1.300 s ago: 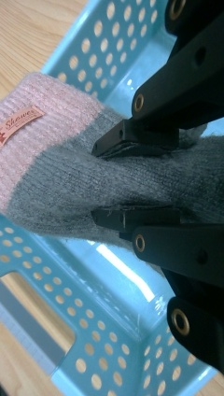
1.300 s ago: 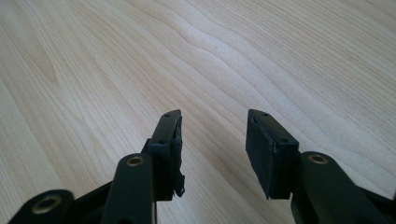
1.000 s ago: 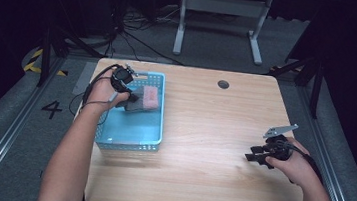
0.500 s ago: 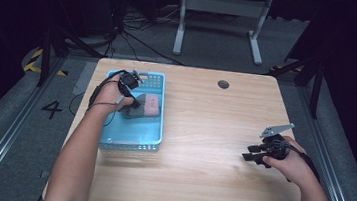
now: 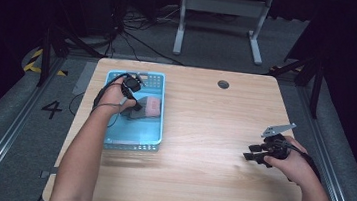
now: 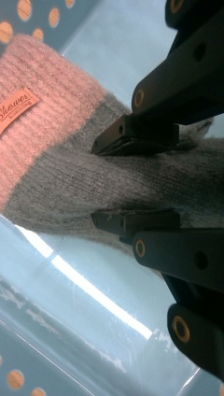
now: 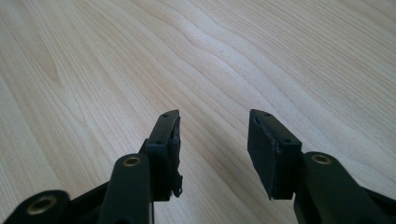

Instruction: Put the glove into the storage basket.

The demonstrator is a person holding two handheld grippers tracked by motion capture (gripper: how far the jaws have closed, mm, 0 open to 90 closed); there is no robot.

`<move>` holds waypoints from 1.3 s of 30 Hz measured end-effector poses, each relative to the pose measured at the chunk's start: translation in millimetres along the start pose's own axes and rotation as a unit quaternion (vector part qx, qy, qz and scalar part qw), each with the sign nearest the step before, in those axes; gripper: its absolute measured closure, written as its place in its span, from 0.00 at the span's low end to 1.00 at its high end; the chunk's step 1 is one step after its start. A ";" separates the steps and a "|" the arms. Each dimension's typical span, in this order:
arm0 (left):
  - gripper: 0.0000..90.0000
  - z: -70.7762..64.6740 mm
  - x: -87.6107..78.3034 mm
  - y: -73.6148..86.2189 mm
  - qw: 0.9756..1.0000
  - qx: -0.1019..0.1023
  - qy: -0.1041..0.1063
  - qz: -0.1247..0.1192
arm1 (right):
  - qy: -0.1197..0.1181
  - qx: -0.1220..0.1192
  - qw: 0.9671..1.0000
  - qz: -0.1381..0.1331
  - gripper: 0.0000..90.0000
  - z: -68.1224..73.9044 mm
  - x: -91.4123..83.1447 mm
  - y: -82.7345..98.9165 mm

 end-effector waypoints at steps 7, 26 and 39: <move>0.58 3.5 2.5 1.9 1.000 0.013 -0.020 -0.008 | -0.003 -0.003 1.000 -0.003 0.61 2.3 0.3 -2.8; 0.45 -38.7 -45.5 2.2 0.992 0.020 -0.046 -0.119 | -0.016 -0.027 0.999 -0.012 0.61 3.0 7.5 -27.6; 0.45 -131.6 -84.2 14.6 0.981 0.058 -0.022 -0.183 | -0.030 -0.048 0.998 -0.017 0.61 8.5 17.4 -50.9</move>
Point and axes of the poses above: each handheld gripper's, and its own axes: x roughly forward along the jaws, y roughly out of its underside, z roughly to its left, the point moved 4 cm from there along x, roughly forward along the jaws, and after that the axes turned 9 degrees about y, right-handed, at the moved point
